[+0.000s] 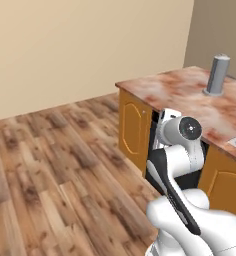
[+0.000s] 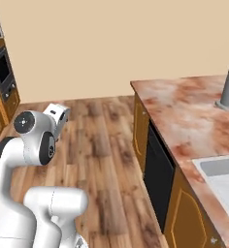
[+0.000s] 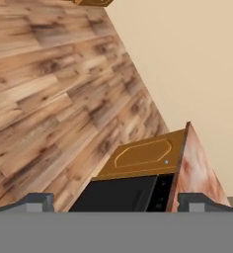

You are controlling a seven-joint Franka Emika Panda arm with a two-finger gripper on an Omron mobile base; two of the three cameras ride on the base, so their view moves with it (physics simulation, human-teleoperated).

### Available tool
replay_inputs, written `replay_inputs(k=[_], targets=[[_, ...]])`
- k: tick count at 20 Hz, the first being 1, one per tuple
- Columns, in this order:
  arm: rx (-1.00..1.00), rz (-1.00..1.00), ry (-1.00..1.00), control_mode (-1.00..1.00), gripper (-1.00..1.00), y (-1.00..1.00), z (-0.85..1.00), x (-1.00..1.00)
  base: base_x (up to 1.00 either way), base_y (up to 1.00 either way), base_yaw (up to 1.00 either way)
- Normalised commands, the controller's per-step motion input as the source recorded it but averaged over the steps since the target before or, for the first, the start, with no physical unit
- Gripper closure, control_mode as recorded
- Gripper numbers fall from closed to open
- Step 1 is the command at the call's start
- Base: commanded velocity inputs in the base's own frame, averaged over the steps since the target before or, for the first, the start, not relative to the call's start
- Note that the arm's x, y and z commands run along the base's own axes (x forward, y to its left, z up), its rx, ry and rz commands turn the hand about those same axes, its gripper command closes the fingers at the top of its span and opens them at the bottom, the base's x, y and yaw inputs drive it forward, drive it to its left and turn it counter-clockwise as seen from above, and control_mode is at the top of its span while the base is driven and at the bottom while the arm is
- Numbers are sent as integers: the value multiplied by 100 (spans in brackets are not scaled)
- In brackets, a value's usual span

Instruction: Move the pot and pan from the stove into the sink.

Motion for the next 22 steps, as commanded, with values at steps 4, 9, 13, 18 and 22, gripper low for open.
replay_inputs(k=[4,9,13,18,22], targets=[[0,0,0,100,-100,0,0,0,92,5,0],[0,0,0,100,-100,0,0,0,98,3,0],[0,0,0,100,-100,0,0,0,100,1,0],[0,0,0,100,-100,0,0,0,100,2,0],[0,0,0,100,-100,0,0,0,22,0,0]])
